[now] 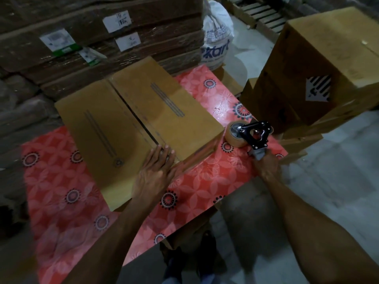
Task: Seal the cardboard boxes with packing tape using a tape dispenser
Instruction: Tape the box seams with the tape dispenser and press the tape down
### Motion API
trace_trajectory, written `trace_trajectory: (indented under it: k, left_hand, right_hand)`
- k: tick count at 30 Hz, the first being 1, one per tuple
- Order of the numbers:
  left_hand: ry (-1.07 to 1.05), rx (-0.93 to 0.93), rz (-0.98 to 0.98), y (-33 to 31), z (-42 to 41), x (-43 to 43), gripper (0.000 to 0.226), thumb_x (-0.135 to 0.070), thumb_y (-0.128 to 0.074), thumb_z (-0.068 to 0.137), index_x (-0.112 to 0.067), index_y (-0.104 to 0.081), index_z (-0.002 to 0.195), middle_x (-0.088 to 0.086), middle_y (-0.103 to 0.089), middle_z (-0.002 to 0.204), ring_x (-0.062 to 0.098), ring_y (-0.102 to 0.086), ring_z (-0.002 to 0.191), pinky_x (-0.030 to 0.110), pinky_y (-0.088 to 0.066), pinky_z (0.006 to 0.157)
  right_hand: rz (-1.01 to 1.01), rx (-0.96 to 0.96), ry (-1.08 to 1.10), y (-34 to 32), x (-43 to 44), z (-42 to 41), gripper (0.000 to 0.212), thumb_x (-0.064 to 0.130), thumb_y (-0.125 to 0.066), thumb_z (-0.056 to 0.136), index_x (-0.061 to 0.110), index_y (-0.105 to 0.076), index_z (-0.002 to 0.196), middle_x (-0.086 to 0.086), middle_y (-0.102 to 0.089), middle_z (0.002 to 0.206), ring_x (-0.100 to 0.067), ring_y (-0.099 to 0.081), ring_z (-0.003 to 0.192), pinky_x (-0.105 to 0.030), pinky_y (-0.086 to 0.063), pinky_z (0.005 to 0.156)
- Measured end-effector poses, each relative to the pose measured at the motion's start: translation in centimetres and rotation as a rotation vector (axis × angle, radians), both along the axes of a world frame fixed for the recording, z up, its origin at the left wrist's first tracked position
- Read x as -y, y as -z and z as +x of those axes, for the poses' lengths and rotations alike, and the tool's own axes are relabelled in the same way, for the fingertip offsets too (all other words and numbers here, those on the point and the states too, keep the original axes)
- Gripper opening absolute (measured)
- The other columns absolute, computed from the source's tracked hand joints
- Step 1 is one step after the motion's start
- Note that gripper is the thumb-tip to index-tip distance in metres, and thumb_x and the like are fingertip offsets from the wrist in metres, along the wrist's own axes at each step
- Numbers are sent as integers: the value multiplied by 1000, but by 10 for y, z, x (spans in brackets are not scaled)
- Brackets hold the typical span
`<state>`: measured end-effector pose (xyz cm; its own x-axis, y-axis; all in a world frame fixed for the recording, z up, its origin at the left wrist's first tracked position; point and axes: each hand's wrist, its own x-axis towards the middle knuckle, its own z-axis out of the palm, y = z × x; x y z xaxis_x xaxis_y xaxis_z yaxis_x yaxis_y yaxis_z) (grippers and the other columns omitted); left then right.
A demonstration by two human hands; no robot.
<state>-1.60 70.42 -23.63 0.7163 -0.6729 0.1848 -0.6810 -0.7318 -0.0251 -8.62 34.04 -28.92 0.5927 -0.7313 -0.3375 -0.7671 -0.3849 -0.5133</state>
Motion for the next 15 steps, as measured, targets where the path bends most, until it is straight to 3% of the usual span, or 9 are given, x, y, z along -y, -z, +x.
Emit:
trace_trajectory:
  k: [2, 5, 6, 8, 9, 12, 15]
  left_hand:
    - [4, -15, -6, -1, -2, 2, 55, -37, -42, 104, -2, -47, 146, 20, -43, 153, 34, -32, 148, 46, -24, 122]
    - [0, -34, -25, -2, -2, 2, 53, -34, -44, 103, -3, -47, 146, 18, -45, 152, 32, -34, 147, 46, -30, 120]
    - [-7, -32, -22, -2, -3, 2, 54, -33, -46, 102, -3, -47, 147, 17, -45, 152, 32, -34, 147, 45, -32, 119]
    - [-3, -28, 4, -4, -4, 2, 55, -34, -45, 101, -4, -46, 148, 16, -45, 152, 31, -36, 146, 44, -33, 119]
    - [-1, -16, 13, -4, -3, 2, 56, -35, -42, 101, -4, -46, 147, 16, -46, 152, 30, -38, 145, 43, -33, 119]
    - [-47, -44, 21, -7, -4, 4, 58, -37, -35, 101, -2, -47, 146, 15, -49, 149, 28, -43, 142, 41, -37, 117]
    - [-77, -58, 39, -11, -5, 6, 61, -42, -34, 100, -3, -52, 143, 12, -54, 146, 25, -48, 138, 38, -40, 115]
  right_hand:
    - [-24, -22, -39, 32, 21, 5, 54, 48, -61, 83, 4, -60, 115, -27, -67, 108, -44, -66, 99, -48, -54, 86]
    - [-159, -94, -103, 36, 25, 6, 89, 87, -32, 78, 10, -60, 113, -23, -67, 109, -41, -65, 100, -49, -54, 89]
    - [-199, -104, -82, 23, 17, 6, 92, 89, -34, 77, 9, -58, 117, -24, -63, 116, -42, -61, 107, -50, -50, 94]
    - [-282, -102, 34, -10, -11, 7, 77, 62, -63, 83, 3, -45, 129, -29, -50, 130, -46, -48, 122, -55, -38, 100]
    - [-339, -42, 60, -24, -25, 8, 70, 46, -69, 83, 3, -42, 130, -29, -48, 131, -47, -45, 123, -56, -35, 100]
    - [-432, 162, -140, -52, -67, 14, 54, 22, -65, 79, 7, -47, 127, -26, -53, 123, -46, -50, 114, -57, -38, 97]
    - [-428, 192, -415, -56, -112, 20, 46, 23, -62, 81, 8, -50, 124, -21, -54, 123, -42, -49, 113, -56, -41, 95]
